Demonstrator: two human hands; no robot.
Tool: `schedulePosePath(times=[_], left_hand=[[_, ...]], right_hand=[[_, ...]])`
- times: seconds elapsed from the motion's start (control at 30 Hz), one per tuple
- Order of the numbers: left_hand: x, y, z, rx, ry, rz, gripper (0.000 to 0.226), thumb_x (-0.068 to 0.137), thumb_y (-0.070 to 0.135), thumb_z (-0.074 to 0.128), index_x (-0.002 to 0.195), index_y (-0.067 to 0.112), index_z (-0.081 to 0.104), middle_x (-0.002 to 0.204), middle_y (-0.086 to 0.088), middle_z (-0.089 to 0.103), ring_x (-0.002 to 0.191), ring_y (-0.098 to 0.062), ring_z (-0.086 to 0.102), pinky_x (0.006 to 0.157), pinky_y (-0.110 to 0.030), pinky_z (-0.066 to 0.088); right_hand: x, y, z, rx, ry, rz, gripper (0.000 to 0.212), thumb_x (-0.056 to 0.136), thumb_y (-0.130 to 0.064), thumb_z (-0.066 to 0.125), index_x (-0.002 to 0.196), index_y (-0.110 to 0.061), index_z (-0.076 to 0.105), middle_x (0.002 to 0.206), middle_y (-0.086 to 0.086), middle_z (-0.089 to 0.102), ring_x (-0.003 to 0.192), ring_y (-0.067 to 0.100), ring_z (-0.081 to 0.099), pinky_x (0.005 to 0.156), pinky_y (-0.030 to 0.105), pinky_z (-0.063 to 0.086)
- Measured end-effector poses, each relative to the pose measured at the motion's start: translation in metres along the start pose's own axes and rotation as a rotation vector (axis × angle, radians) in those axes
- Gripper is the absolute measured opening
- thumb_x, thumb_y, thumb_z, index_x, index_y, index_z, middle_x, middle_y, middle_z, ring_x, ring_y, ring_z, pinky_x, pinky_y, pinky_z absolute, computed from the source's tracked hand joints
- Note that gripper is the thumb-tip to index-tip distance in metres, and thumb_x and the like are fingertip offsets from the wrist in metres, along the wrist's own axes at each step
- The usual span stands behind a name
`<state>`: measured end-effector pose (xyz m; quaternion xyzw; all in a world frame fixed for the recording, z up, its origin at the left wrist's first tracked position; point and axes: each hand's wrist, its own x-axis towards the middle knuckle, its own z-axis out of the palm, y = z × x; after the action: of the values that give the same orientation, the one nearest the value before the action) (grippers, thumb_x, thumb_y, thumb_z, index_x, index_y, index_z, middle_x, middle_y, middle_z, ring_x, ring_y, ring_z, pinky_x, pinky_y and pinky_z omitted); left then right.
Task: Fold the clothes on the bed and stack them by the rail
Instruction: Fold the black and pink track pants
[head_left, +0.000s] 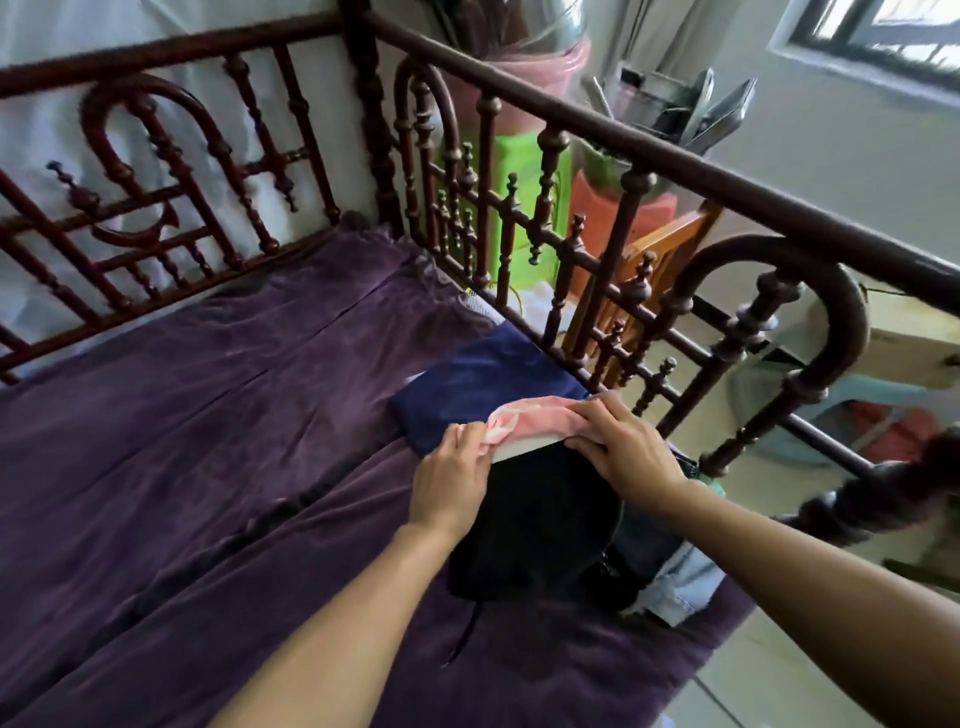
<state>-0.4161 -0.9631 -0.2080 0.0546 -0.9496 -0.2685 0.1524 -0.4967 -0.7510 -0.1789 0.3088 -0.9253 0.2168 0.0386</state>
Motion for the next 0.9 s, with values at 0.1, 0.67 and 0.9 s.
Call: schedulePosePath(times=[0.1,0.67,0.9], left_hand=[[0.048,-0.009,0.014,-0.022,0.04,-0.053,0.025,0.096,0.028,0.053,0.11,0.008,0.059,0.1,-0.012,0.058,0.083,-0.041,0.06,0.066,-0.048,0.047],[0.236,-0.109,0.191,-0.157,0.135,-0.93,0.06,0.093,0.029,0.057,0.145,0.011,0.032,0.142,-0.02,0.037,0.127,-0.036,0.04,0.104,-0.037,0.032],[0.154,-0.103,0.248,0.279,-0.361,-0.404,0.064,0.094,0.055,0.04,0.15,0.032,0.019,0.16,-0.005,0.003,0.143,-0.03,0.015,0.108,-0.046,0.029]], right_hand=[[0.05,0.027,0.004,0.059,-0.049,-0.004,0.037,0.089,-0.027,0.065,0.123,-0.016,0.057,0.106,0.005,0.053,0.093,0.031,0.059,0.077,0.039,0.048],[0.313,0.196,0.138,-0.12,-0.34,-0.094,0.066,0.089,-0.027,0.062,0.147,-0.02,0.032,0.15,0.011,0.033,0.135,0.031,0.035,0.103,0.044,0.039],[0.263,0.232,0.217,-0.357,-0.342,-0.283,0.066,0.094,-0.06,0.032,0.152,-0.032,0.016,0.161,0.011,0.003,0.148,0.028,0.003,0.115,0.048,0.017]])
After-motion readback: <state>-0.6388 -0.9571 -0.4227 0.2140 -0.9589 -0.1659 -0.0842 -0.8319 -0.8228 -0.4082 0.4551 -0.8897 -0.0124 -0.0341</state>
